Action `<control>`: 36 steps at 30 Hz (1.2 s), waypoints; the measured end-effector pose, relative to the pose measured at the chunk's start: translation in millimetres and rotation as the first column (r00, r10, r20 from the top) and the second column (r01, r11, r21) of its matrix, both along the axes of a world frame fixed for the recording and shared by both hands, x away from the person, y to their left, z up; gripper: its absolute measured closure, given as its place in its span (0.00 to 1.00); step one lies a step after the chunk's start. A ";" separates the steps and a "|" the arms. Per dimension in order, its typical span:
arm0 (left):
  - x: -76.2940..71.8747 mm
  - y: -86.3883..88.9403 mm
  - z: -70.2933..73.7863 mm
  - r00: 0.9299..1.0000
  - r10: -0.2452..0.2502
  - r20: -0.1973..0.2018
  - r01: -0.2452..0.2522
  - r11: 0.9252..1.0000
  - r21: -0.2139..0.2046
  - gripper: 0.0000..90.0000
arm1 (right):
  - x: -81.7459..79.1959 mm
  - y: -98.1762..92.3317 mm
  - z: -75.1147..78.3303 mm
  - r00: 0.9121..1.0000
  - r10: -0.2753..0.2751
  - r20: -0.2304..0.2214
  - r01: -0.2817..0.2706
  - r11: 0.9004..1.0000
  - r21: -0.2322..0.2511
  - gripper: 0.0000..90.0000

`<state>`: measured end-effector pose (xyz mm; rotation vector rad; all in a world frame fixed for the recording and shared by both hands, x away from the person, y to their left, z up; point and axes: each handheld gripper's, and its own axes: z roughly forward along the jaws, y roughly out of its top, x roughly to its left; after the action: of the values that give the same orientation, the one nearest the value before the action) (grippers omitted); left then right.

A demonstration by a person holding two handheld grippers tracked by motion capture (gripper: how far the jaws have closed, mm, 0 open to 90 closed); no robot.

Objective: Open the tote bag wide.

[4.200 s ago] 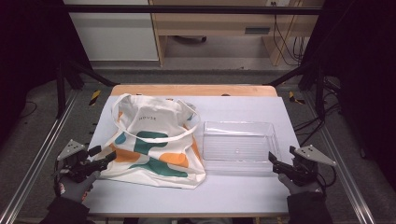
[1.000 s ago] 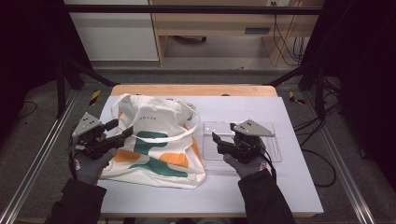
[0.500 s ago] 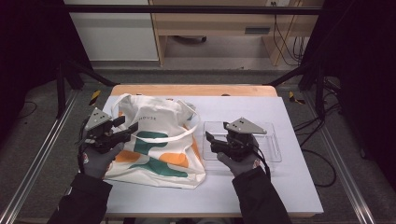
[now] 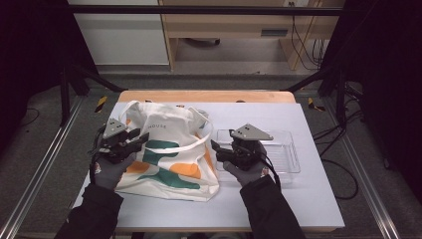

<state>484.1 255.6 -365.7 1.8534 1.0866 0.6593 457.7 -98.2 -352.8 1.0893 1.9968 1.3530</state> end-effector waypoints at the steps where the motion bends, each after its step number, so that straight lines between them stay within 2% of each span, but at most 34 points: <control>1: 0.5 0.3 -0.9 1.000 0.001 -0.004 -0.001 1.000 -0.002 0.71 | 0.5 0.6 -0.2 1.000 0.001 0.000 -0.001 1.000 0.000 0.34; 6: 0.2 3.1 -4.4 0.999 0.006 -0.031 -0.007 1.000 -0.023 0.87 | 3.5 6.9 -0.1 1.000 0.011 -0.001 -0.011 1.000 0.004 0.35; 10: -2.2 3.2 -7.4 0.999 -0.002 -0.033 0.001 1.000 -0.030 0.94 | 4.4 11.4 1.6 1.000 0.020 0.005 -0.020 1.000 0.009 0.35; 20: -8.4 5.3 -11.9 0.999 -0.019 -0.028 0.018 0.999 -0.038 0.97 | 14.7 38.4 7.1 0.998 0.064 0.023 -0.065 0.997 0.030 0.34; 30: -13.1 5.9 -14.9 0.999 -0.024 -0.026 0.023 0.999 -0.041 0.97 | 29.2 60.1 10.9 0.996 0.080 0.032 -0.081 0.996 0.025 0.33; 32: -13.2 5.5 -15.4 0.999 -0.024 -0.026 0.023 0.999 -0.042 0.97 | 34.1 67.0 9.6 0.996 0.084 0.029 -0.084 0.996 0.010 0.31; 36: -13.6 5.0 -16.0 0.999 -0.024 -0.027 0.023 0.999 -0.043 0.97 | 39.2 72.3 7.1 0.996 0.089 0.027 -0.090 0.996 0.015 0.29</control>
<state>470.5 260.6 -381.7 1.8410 1.0866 0.5945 496.8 -25.9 -345.8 0.9947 2.0409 1.4241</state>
